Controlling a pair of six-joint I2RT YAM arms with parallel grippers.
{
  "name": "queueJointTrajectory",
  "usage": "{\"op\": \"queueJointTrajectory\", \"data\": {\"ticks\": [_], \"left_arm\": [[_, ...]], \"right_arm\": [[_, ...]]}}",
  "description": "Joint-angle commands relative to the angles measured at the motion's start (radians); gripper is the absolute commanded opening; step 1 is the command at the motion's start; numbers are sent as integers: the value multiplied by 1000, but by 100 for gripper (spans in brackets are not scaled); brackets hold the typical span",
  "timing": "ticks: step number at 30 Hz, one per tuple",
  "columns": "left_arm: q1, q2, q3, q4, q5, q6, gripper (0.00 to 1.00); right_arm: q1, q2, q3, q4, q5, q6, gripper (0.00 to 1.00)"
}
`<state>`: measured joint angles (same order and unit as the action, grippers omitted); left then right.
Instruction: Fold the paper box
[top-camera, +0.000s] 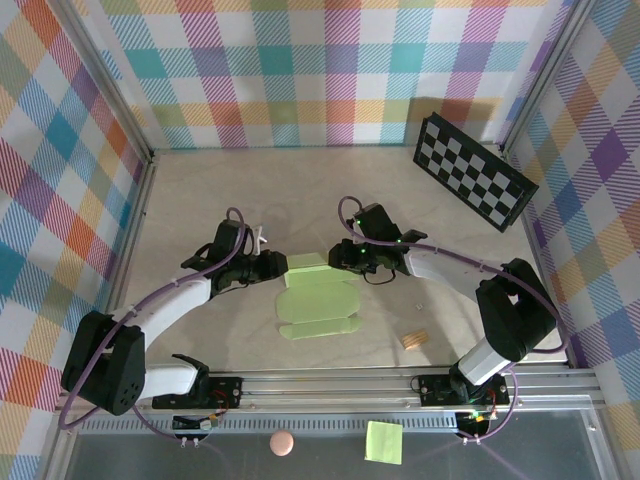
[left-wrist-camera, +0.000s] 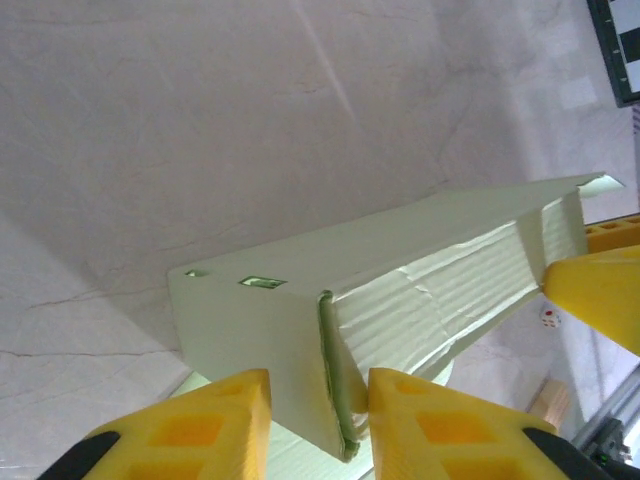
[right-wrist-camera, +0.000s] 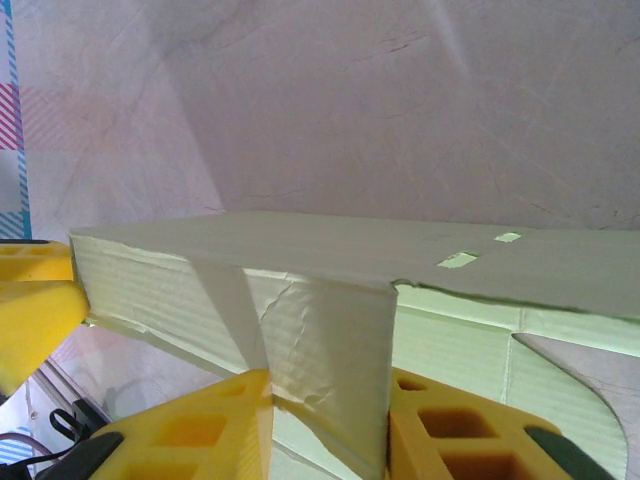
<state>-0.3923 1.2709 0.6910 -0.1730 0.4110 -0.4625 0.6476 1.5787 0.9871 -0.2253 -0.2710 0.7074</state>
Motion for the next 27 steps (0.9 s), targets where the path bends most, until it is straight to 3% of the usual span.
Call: {"op": "queueJointTrajectory", "data": {"ticks": [1,14,19,27], "left_arm": [[-8,4,-19,-5,8,-12,26],[0,-57,-118,89,-18,-82,19],[18,-96,-153,110,-25,-102,18],[51,-135,-175,108,-6,-105,18]], "right_arm": [[-5,-6,-9,-13,1,2,31],[-39,-189,-41,-171,140,-80,43],[-80,-230,-146,-109,139,-42,46],[-125,-154,-252,93,20,18,47]]}}
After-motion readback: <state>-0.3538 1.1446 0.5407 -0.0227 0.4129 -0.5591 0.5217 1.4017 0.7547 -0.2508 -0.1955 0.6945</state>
